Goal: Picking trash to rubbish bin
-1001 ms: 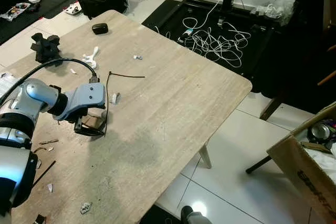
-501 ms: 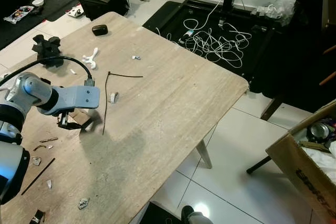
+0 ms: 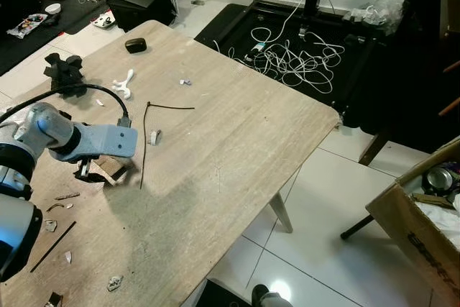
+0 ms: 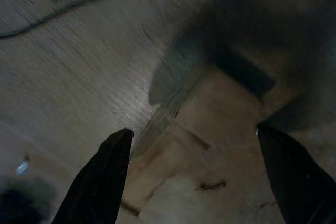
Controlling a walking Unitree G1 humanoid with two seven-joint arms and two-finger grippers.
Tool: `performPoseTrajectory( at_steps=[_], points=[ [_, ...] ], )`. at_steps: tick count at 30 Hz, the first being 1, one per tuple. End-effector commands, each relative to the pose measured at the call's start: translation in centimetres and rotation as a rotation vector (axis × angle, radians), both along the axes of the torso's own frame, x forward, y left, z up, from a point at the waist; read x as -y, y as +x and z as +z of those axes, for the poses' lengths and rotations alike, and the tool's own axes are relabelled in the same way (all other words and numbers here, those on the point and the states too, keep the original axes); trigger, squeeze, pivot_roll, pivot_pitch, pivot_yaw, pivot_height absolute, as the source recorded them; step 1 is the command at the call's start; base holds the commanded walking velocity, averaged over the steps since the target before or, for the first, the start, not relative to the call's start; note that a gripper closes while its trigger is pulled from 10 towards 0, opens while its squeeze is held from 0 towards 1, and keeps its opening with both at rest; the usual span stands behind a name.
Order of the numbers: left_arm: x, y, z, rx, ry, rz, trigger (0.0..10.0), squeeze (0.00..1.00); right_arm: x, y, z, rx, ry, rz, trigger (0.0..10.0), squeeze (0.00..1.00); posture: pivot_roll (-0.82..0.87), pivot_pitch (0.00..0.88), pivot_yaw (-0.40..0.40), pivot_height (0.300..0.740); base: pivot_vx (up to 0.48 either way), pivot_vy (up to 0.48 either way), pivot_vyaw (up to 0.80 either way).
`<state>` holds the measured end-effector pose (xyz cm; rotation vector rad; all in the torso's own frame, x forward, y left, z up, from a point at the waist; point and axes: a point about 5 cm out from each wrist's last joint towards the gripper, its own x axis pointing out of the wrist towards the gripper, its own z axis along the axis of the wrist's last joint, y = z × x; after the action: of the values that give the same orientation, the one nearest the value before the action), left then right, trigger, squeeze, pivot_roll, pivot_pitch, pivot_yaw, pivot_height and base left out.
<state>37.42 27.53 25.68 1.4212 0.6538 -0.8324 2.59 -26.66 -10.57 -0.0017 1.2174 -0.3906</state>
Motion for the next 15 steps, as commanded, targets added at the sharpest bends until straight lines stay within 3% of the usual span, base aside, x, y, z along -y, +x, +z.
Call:
performPoseTrajectory(
  at_steps=[1, 8, 15],
  points=[
    [-1.9, -1.1, -2.9, -0.092, 0.08, 0.05, 10.0, 0.0, -0.6, -2.2, -0.3, -0.062, 0.023, -0.04, 10.0, 0.0, -0.35, 0.385, 0.16, 0.74, 0.0, 0.0, 0.0],
    [-0.7, -0.6, -3.2, -0.062, 0.138, -0.04, 10.0, 0.0, -0.6, -2.1, -0.4, -0.058, 0.025, -0.044, 10.0, 0.0, -0.35, 0.389, 0.161, 0.74, 0.0, 0.0, 0.0],
    [1.4, -0.3, -4.1, -0.077, 0.231, -0.213, 10.0, 0.0, -0.7, -2.0, -0.4, -0.056, 0.026, -0.046, 10.0, 0.0, -0.34, 0.391, 0.162, 0.74, 0.0, 0.0, 0.0]
  ],
)
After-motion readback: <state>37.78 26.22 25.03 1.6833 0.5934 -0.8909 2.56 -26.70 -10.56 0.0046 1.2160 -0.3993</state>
